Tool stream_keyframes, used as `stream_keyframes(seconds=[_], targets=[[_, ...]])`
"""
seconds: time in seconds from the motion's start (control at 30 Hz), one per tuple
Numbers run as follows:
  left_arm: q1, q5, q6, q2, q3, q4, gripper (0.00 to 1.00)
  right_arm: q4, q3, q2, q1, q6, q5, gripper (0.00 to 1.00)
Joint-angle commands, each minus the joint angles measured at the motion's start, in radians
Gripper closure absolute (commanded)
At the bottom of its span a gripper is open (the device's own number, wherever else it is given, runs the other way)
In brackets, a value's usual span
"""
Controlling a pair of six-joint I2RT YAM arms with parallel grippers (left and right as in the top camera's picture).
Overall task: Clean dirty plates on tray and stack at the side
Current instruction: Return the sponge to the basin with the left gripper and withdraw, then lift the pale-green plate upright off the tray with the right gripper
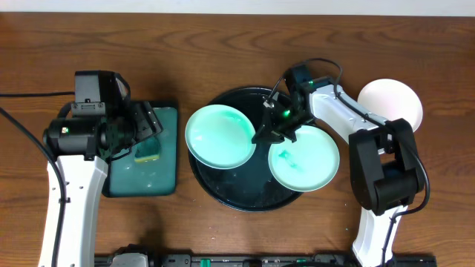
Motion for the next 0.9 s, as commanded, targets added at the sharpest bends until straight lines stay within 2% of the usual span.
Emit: stream_keyframes(seconds=[0.0,0.3,0.57,0.87], targets=[[-0.003,0.013,-0.006,-0.003,0.001,-0.003,0.2,0.014,-0.003,0.001,-0.016,-0.104,-0.082,0.98],[-0.003,0.013,-0.006,-0.003,0.001,-0.003,0.2,0.088,-0.003,-0.109,-0.006,-0.136,0.362,0.99],[-0.003,0.014,-0.006,-0.003,0.001,-0.004,0.19,0.056,-0.003,-0.336,0.001,-0.137,0.668,0.98],[-0.003,0.014,-0.006,-0.003,0.001,-0.004,0.2,0.021,-0.003,-0.438,0.058,-0.178,1.02,0.99]])
